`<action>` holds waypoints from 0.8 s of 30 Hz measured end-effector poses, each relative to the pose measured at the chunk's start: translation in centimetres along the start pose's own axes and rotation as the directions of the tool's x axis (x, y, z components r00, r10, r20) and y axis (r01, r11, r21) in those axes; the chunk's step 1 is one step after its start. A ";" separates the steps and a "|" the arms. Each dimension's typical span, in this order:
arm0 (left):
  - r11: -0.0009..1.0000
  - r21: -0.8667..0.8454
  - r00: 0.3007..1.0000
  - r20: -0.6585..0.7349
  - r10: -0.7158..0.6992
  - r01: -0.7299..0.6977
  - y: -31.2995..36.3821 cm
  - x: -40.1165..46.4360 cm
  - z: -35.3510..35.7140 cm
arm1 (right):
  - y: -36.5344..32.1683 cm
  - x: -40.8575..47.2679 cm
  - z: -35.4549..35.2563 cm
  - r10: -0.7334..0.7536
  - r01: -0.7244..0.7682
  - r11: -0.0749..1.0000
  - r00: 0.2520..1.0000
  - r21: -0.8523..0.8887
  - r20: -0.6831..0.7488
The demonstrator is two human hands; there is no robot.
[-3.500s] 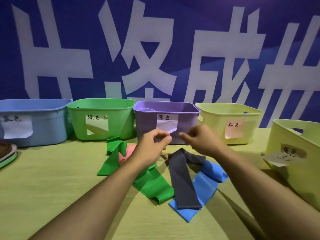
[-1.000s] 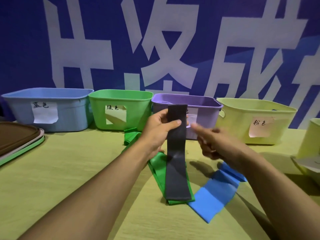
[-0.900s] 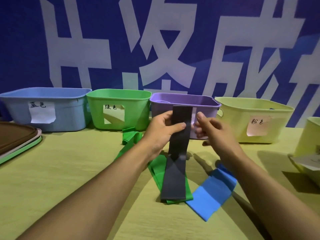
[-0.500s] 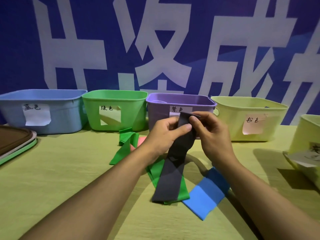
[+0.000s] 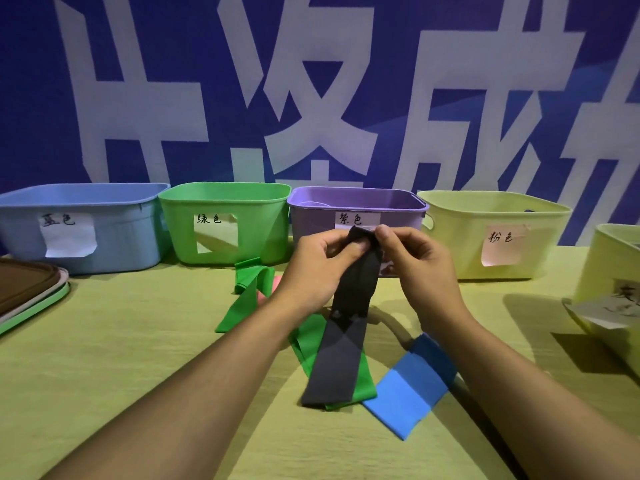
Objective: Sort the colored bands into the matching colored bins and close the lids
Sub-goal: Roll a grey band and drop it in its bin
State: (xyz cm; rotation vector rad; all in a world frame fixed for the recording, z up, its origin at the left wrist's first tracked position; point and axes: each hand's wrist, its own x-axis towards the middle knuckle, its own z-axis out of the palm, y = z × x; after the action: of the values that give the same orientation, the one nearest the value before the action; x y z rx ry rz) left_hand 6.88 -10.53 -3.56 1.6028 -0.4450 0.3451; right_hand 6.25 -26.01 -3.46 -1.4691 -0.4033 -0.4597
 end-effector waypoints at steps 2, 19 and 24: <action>1.000 -0.002 1.000 0.018 0.004 -0.004 0.0 -0.1 0.0 | 0.1 0.1 -0.1 0.000 0.000 1.000 1.000 -0.011 -0.006; 0.998 -0.006 0.997 -0.056 -0.061 0.061 0.8 -0.2 -0.3 | -0.1 0.0 -0.2 -0.043 0.046 0.998 0.998 -0.039 0.053; 0.996 -0.066 0.997 -0.029 -0.069 0.067 0.3 0.1 -0.5 | 0.1 0.2 -0.3 0.012 -0.014 1.000 0.997 0.018 0.074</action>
State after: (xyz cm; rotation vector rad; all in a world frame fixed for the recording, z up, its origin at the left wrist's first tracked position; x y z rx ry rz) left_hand 6.83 -10.03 -3.27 1.5437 -0.3728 0.3007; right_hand 6.44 -26.31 -3.45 -1.4730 -0.4555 -0.3911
